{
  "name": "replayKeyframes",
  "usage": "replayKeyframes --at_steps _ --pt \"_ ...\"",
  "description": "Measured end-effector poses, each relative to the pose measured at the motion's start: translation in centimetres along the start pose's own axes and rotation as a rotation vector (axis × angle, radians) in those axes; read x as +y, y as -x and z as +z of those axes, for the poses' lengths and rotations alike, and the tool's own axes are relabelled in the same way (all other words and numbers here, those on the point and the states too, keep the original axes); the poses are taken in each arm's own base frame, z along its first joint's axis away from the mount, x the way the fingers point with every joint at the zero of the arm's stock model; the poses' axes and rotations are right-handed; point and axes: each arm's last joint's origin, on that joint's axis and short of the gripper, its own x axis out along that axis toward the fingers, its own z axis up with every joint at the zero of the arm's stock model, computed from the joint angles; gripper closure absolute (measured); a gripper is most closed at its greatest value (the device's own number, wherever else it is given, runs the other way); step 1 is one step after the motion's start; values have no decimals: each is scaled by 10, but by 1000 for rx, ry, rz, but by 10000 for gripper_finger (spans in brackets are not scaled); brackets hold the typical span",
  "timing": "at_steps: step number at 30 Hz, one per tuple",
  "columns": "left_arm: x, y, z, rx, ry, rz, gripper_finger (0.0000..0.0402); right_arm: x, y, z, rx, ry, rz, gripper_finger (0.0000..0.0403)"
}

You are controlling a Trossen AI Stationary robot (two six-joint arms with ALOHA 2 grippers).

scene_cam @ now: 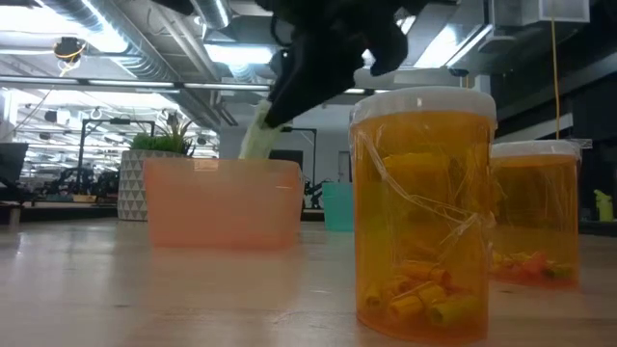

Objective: Pick and place medicine bottles into bin by pill shape (circle, oval)
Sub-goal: Put the small yellow pill bottle into the orange bin

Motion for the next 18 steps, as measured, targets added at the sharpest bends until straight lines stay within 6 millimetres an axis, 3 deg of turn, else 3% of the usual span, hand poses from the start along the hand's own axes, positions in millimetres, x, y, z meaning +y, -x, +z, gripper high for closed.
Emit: replayKeyframes --at_steps 9,18 --pt "-1 -1 0 2 -2 2 231 -21 -1 -8 26 -213 -27 288" --pt "-1 -1 0 -7 33 16 231 -20 -2 -10 33 -271 17 288"
